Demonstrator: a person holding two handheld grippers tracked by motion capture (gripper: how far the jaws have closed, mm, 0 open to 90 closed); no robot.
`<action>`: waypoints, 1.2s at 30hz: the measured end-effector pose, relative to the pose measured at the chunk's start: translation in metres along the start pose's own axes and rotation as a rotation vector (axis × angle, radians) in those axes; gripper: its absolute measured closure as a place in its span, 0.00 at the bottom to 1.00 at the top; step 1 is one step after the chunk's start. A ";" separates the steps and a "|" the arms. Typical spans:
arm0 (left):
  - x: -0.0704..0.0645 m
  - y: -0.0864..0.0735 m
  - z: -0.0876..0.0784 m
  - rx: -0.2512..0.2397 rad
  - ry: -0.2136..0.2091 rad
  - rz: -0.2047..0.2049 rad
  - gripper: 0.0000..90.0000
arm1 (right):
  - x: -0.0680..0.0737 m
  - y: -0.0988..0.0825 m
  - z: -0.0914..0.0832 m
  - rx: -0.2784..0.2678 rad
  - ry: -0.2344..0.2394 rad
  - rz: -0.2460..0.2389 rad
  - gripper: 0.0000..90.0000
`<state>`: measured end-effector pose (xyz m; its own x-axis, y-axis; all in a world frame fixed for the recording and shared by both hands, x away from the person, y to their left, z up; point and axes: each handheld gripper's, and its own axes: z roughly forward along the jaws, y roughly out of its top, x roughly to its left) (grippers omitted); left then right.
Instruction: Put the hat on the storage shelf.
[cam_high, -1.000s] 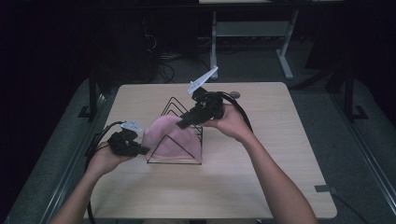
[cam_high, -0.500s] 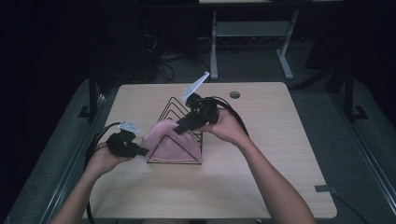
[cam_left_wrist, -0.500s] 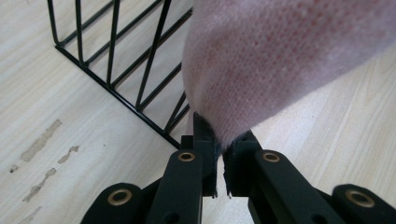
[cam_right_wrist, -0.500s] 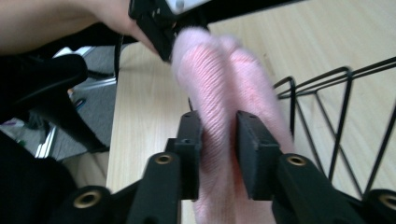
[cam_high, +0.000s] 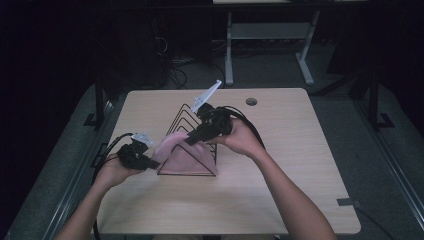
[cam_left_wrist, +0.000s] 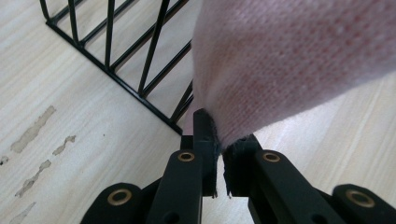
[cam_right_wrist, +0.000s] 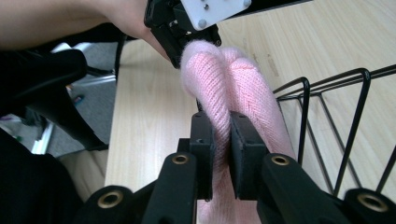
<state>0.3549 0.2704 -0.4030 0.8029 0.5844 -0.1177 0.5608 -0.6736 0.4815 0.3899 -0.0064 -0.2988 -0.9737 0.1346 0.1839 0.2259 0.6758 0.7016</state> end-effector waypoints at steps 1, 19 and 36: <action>0.000 0.000 0.001 -0.002 0.002 0.001 0.95 | 0.000 0.000 0.001 0.004 -0.001 0.005 0.88; -0.001 0.001 -0.001 -0.004 0.017 -0.001 0.94 | -0.002 -0.010 0.001 0.010 -0.005 0.006 0.89; -0.003 -0.002 -0.013 -0.034 0.004 -0.004 0.74 | -0.004 -0.024 -0.022 -0.111 0.006 0.051 0.70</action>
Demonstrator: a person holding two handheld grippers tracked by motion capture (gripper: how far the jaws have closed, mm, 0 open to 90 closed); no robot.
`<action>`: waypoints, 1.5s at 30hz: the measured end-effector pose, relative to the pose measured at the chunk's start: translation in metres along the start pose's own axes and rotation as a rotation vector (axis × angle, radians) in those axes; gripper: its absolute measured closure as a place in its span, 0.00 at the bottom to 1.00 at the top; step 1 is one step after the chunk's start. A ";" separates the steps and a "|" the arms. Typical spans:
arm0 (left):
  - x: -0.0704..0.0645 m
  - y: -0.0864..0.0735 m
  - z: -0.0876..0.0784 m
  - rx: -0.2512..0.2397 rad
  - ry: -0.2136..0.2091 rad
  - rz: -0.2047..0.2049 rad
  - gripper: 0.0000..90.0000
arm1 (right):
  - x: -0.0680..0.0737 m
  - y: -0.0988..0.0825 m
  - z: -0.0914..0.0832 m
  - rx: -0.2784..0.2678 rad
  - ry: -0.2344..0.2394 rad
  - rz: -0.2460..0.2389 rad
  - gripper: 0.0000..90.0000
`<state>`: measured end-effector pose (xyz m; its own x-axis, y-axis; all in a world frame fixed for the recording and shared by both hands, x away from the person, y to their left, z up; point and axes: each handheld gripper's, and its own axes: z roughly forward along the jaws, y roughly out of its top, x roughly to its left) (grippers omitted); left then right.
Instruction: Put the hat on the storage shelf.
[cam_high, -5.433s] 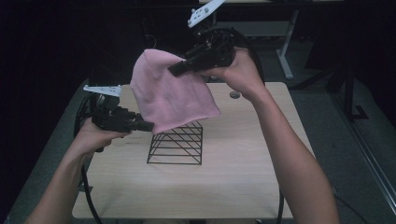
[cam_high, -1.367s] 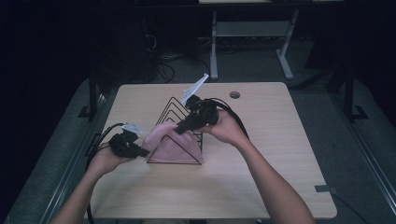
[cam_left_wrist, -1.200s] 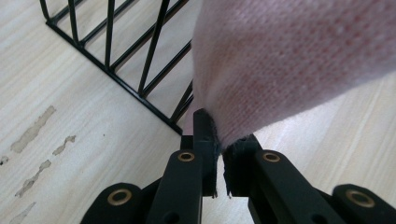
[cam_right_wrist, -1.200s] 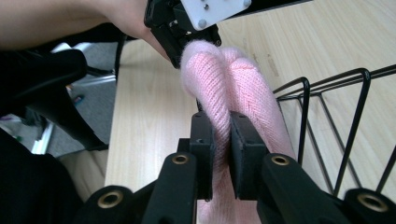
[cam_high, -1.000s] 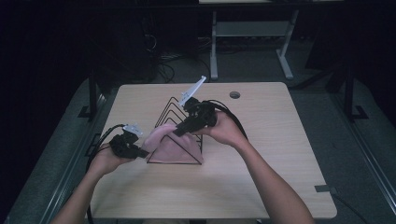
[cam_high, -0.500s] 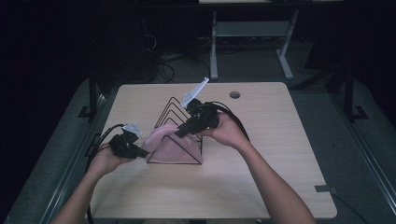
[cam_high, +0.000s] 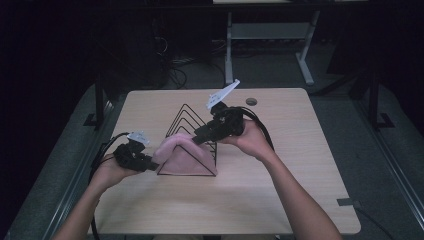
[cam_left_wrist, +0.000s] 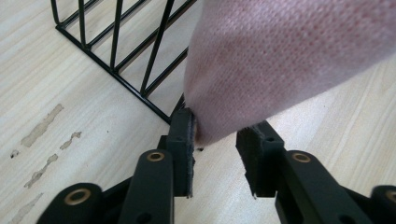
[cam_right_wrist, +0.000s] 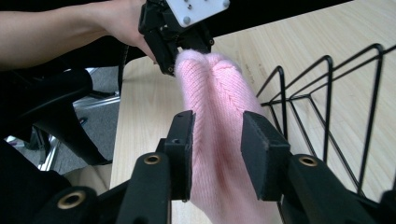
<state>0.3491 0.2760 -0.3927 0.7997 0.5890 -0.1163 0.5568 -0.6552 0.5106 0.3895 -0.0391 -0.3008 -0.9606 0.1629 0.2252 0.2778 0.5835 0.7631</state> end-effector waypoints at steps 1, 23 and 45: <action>0.000 -0.001 -0.001 0.007 0.002 0.001 0.73 | 0.000 -0.001 -0.002 -0.006 -0.003 -0.001 0.69; -0.003 -0.007 -0.008 -0.015 0.008 -0.012 0.63 | -0.011 -0.030 -0.036 -0.012 -0.105 0.084 0.52; -0.007 -0.014 -0.014 -0.035 0.025 -0.052 0.41 | -0.018 -0.071 -0.063 -0.025 -0.191 0.215 0.33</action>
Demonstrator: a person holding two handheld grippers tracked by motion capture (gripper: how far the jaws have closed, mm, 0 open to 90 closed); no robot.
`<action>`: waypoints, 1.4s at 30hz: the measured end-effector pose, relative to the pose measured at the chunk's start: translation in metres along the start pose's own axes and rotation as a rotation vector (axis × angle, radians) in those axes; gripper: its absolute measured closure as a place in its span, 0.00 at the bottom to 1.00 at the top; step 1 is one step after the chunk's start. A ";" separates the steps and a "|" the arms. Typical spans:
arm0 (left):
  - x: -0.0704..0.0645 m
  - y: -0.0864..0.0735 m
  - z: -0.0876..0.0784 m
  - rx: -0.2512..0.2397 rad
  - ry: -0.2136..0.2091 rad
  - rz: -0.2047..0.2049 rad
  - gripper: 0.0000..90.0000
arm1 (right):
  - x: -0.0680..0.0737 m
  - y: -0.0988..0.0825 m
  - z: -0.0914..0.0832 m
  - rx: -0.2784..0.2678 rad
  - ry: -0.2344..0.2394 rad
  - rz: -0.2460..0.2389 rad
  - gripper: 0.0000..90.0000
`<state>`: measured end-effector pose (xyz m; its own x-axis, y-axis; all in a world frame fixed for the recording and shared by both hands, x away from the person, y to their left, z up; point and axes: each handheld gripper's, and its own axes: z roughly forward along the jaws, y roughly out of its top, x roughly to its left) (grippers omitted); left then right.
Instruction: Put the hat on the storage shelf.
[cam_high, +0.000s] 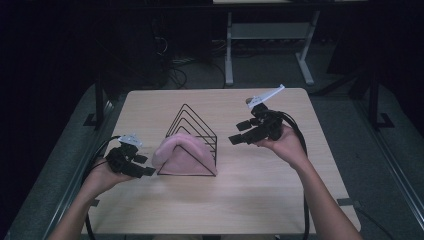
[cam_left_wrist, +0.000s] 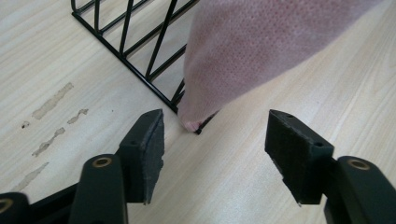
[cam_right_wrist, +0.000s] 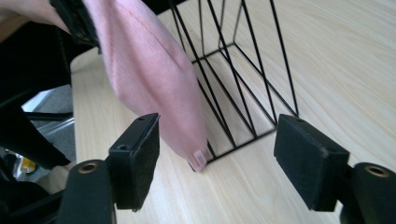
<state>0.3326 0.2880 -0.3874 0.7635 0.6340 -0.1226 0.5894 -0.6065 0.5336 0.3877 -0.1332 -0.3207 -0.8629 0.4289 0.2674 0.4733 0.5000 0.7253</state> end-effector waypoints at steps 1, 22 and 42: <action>-0.001 0.000 0.000 -0.001 0.001 -0.001 0.39 | -0.001 -0.001 -0.001 0.004 -0.007 0.001 0.33; -0.006 -0.012 -0.005 -0.016 0.029 -0.002 0.31 | -0.018 -0.051 -0.026 0.011 -0.103 0.099 0.31; -0.007 -0.024 -0.006 -0.027 0.044 -0.024 0.31 | -0.023 -0.108 -0.042 0.007 -0.145 0.188 0.31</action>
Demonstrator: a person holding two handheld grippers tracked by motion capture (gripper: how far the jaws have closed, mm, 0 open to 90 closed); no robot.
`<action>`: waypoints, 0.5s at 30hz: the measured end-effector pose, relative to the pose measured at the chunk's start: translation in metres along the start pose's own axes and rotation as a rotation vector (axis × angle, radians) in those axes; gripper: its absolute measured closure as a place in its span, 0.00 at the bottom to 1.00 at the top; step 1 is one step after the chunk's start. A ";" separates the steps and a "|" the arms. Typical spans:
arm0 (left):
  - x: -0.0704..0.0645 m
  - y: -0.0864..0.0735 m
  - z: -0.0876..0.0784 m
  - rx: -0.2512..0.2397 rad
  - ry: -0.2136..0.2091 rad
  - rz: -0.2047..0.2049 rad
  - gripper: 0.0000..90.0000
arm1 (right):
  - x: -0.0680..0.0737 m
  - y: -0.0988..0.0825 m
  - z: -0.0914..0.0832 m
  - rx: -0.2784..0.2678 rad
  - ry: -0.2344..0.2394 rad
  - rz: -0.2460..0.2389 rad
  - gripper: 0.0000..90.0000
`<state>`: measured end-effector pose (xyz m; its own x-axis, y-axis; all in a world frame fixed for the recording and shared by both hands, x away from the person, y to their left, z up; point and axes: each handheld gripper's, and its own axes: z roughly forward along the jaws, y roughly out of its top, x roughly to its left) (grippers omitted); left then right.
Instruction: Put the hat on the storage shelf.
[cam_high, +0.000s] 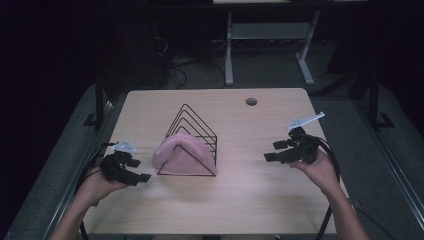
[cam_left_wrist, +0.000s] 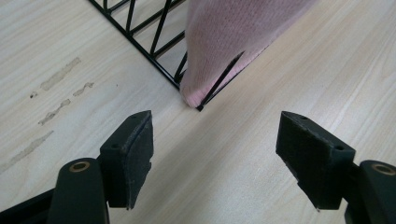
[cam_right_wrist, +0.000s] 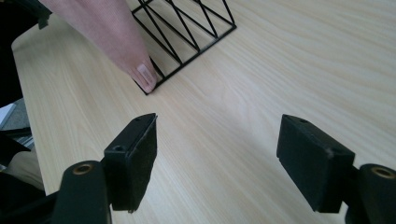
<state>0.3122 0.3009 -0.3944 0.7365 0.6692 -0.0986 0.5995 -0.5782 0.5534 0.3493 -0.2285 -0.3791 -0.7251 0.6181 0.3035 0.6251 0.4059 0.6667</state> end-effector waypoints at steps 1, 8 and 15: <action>0.000 -0.001 0.000 0.000 0.000 -0.001 0.31 | -0.001 -0.003 -0.001 -0.004 -0.001 0.002 0.31; -0.001 -0.006 0.000 -0.006 0.002 -0.008 0.30 | -0.005 -0.023 -0.003 0.007 -0.021 0.032 0.31; -0.002 -0.009 0.000 -0.011 0.005 -0.010 0.30 | -0.010 -0.043 -0.006 0.028 -0.042 0.061 0.31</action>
<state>0.3053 0.3043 -0.3995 0.7286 0.6775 -0.1004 0.6037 -0.5661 0.5613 0.3276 -0.2563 -0.4068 -0.6730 0.6699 0.3136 0.6760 0.3850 0.6283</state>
